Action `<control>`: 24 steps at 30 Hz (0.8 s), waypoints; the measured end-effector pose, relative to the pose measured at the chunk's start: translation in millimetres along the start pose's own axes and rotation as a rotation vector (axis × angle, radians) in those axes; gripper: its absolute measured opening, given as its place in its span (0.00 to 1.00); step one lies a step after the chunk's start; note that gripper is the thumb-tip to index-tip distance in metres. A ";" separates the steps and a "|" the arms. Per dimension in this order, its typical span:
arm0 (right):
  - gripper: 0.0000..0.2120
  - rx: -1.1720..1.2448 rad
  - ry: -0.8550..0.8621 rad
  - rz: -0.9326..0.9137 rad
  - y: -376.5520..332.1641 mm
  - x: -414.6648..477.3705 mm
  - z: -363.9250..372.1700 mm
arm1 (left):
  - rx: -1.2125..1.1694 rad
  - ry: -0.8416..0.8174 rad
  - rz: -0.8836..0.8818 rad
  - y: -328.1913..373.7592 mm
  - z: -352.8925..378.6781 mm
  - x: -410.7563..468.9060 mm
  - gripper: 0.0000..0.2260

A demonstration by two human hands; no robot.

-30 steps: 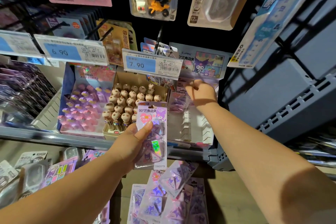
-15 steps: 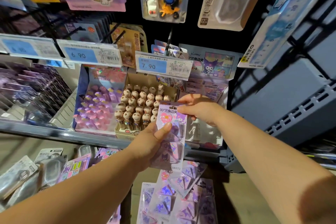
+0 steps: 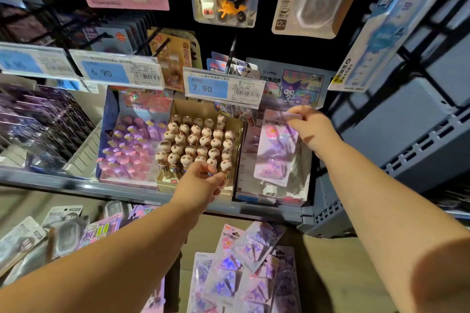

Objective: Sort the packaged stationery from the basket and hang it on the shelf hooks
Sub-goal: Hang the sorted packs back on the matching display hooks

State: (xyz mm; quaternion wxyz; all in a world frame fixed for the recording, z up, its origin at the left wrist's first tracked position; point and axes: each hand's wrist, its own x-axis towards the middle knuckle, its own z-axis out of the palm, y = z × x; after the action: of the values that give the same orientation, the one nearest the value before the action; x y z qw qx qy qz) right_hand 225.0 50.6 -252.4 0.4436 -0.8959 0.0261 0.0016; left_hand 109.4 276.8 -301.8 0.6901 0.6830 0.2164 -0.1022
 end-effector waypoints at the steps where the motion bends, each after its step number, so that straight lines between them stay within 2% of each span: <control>1: 0.05 -0.014 0.044 -0.014 0.2 1.9 -0.2 | 0.046 0.048 0.039 0.9 -0.8 1.1 0.04; 4: 0.08 -0.050 0.125 -0.026 -0.7 5.5 1.9 | 0.263 0.134 0.143 1.9 -7.1 9.5 0.08; 8: 0.15 -0.023 0.126 -0.065 -5.8 6.0 6.9 | 0.513 0.166 0.165 3.3 -14.1 16.3 0.12; 10: 0.12 -0.077 0.127 -0.091 -5.9 6.8 12.3 | 0.575 0.180 0.184 3.8 -16.2 18.1 0.12; 14: 0.10 -0.005 0.147 -0.050 -6.0 8.2 24.5 | 0.598 0.200 0.201 3.4 -18.9 24.9 0.11; 18: 0.09 0.293 0.101 0.109 -5.5 11.1 32.3 | 0.509 0.196 0.190 1.2 -20.9 30.4 0.08; 22: 0.08 0.126 0.100 0.065 -9.0 10.5 35.0 | 0.428 0.188 0.161 2.1 -21.4 32.9 0.09; 23: 0.08 0.074 0.096 0.008 -8.5 11.5 34.7 | 0.404 0.185 0.160 1.7 -21.5 33.9 0.09; 24: 0.09 0.064 0.111 0.034 -6.4 14.6 35.1 | 0.387 0.186 0.157 1.4 -21.6 34.5 0.09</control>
State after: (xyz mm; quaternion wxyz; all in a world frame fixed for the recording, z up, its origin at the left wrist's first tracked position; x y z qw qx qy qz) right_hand 240.6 81.8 -268.9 0.4698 -0.8793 0.0659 -0.0414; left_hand 137.2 303.5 -315.1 0.5291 0.8239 0.2017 -0.0246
